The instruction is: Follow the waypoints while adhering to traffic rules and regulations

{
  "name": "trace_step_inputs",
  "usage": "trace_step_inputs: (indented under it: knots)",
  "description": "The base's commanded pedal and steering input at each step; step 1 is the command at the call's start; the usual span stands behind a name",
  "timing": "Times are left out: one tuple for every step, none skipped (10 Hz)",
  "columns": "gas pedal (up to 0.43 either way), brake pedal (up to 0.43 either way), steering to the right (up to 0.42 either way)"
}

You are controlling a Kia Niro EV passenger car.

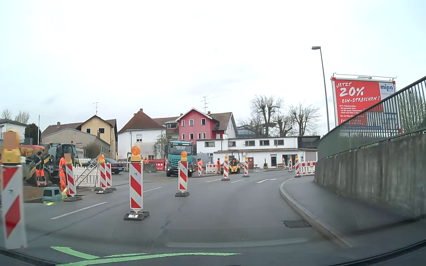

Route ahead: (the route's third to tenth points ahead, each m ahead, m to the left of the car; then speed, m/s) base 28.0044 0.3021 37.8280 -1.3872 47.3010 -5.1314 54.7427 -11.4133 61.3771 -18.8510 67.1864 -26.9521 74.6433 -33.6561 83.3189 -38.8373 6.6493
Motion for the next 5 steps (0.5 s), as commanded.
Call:
trace_step_inputs:
  knots:
    - [0.087,0.000,0.043]
    - [0.087,0.000,0.044]
    - [0.087,0.000,0.045]
    - [0.087,0.000,0.046]
    - [0.087,0.000,0.047]
